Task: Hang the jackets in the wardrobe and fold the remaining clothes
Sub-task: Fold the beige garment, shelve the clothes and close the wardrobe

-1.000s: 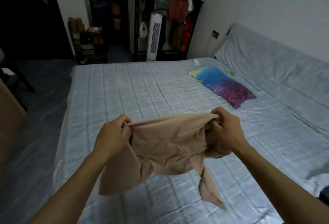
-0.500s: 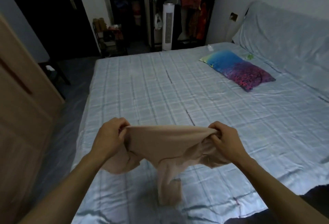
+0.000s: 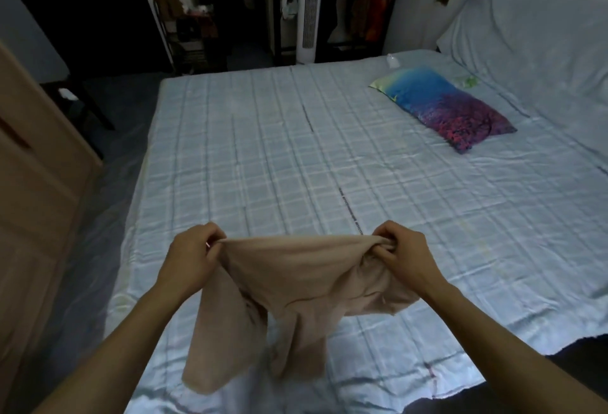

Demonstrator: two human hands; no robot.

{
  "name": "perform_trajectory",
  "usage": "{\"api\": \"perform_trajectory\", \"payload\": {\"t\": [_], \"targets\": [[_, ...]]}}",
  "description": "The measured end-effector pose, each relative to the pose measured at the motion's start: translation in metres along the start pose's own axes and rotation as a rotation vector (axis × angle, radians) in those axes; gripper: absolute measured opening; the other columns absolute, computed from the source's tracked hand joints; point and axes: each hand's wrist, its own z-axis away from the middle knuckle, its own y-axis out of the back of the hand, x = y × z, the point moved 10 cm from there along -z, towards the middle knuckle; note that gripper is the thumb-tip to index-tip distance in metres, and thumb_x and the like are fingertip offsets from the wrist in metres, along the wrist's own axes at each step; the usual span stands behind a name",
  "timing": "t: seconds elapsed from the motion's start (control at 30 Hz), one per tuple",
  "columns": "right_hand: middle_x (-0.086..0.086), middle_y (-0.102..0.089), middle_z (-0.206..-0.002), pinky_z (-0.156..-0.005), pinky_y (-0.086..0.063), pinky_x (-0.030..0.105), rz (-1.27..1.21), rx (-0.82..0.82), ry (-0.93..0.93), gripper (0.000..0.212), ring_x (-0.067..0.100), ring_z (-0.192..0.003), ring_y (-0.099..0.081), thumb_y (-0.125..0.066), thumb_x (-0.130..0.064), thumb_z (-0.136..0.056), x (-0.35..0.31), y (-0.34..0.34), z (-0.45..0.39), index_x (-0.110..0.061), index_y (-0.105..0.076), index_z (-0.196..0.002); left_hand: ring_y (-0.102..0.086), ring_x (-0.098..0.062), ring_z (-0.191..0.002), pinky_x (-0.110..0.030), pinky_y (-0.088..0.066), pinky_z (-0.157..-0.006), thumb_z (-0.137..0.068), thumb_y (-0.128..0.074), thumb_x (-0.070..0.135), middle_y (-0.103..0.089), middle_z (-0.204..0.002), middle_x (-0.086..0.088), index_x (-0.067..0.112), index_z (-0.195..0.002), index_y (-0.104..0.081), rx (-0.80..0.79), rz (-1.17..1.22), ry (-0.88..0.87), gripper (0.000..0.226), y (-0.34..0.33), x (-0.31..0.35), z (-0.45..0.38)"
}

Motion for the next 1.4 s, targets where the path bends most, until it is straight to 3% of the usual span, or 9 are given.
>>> {"api": "perform_trajectory", "payload": {"t": [0.17,0.33,0.5,0.57,0.7,0.83,1.07,1.27,1.4], "targets": [[-0.002,-0.066,-0.068,-0.059,-0.043,0.012,-0.040,-0.083,-0.042,0.013,0.008,-0.066,-0.060,-0.076,-0.013,-0.076,-0.014,-0.035,-0.056,-0.019,-0.065,-0.075,-0.062,-0.021,-0.083,-0.038,-0.050,-0.077,-0.086,-0.067,0.007,-0.067,-0.093,-0.003,0.016,-0.096,-0.069,0.036,0.059,0.128,0.014,-0.023,-0.019,-0.045],[-0.006,-0.069,-0.074,-0.065,-0.046,0.015,-0.011,-0.222,-0.058,0.010,0.005,-0.074,-0.063,-0.079,-0.019,-0.076,-0.037,-0.074,-0.096,-0.018,-0.069,-0.078,-0.059,-0.017,-0.088,-0.036,-0.049,-0.083,-0.086,-0.071,0.021,-0.063,-0.095,0.002,0.018,-0.099,-0.067,-0.131,0.172,-0.092,0.013,-0.053,0.052,-0.073],[-0.013,-0.072,-0.076,-0.064,-0.046,0.010,-0.071,-0.335,-0.096,0.013,-0.003,-0.077,-0.066,-0.078,-0.018,-0.074,-0.053,-0.090,-0.123,-0.025,-0.073,-0.084,-0.055,-0.013,-0.091,-0.034,-0.047,-0.081,-0.078,-0.073,0.036,-0.060,-0.096,0.007,0.027,-0.110,-0.064,-0.241,0.217,-0.255,0.034,-0.074,0.114,-0.082],[-0.011,-0.075,-0.083,-0.069,-0.052,0.013,-0.149,-0.406,-0.117,0.019,0.000,-0.081,-0.070,-0.077,-0.017,-0.078,-0.058,-0.090,-0.131,-0.027,-0.073,-0.093,-0.052,-0.009,-0.091,-0.030,-0.048,-0.078,-0.075,-0.071,0.038,-0.057,-0.096,0.011,0.033,-0.114,-0.063,-0.201,0.203,-0.262,0.040,-0.073,0.119,-0.088],[0.002,-0.077,-0.094,-0.084,-0.059,0.035,-0.377,-0.459,-0.151,0.029,0.015,-0.092,-0.073,-0.079,-0.014,-0.081,-0.065,-0.080,-0.143,-0.020,-0.071,-0.108,-0.055,-0.008,-0.087,-0.025,-0.049,-0.071,-0.072,-0.071,0.033,-0.057,-0.096,0.011,0.024,-0.099,-0.065,0.002,0.170,-0.231,0.030,-0.060,0.119,-0.095],[-0.002,-0.077,-0.095,-0.084,-0.059,0.034,-0.377,-0.479,-0.113,0.034,0.011,-0.093,-0.072,-0.079,-0.015,-0.079,-0.070,-0.081,-0.147,-0.024,-0.070,-0.110,-0.058,-0.009,-0.077,-0.029,-0.049,-0.069,-0.075,-0.070,0.009,-0.061,-0.085,0.008,0.021,-0.087,-0.065,0.130,0.210,-0.117,0.017,-0.053,0.109,-0.099],[-0.008,-0.068,-0.102,-0.076,-0.045,0.013,0.040,-0.499,0.280,0.042,0.003,-0.087,-0.061,-0.069,-0.006,-0.076,-0.107,-0.086,-0.141,-0.026,-0.068,-0.112,-0.053,-0.010,-0.065,-0.025,-0.044,-0.061,-0.074,-0.067,-0.003,-0.054,-0.071,0.008,0.021,-0.077,-0.056,0.273,0.212,-0.032,0.026,0.005,0.089,-0.102],[-0.001,-0.061,-0.104,-0.081,-0.042,0.025,0.214,-0.364,0.343,0.034,0.017,-0.095,-0.056,-0.061,-0.006,-0.081,-0.122,-0.086,-0.146,-0.022,-0.068,-0.111,-0.054,-0.014,-0.064,-0.025,-0.043,-0.058,-0.077,-0.064,-0.001,-0.055,-0.066,0.007,0.022,-0.078,-0.055,0.350,0.162,-0.077,0.025,0.062,0.094,-0.102],[-0.002,-0.055,-0.084,-0.068,-0.038,0.030,0.210,-0.229,0.331,0.015,0.016,-0.078,-0.051,-0.058,-0.009,-0.083,-0.122,-0.069,-0.155,-0.016,-0.068,-0.092,-0.056,-0.012,-0.068,-0.035,-0.047,-0.060,-0.080,-0.060,-0.001,-0.057,-0.072,0.007,0.022,-0.081,-0.055,0.431,0.139,-0.095,0.023,0.099,0.092,-0.098]]}}
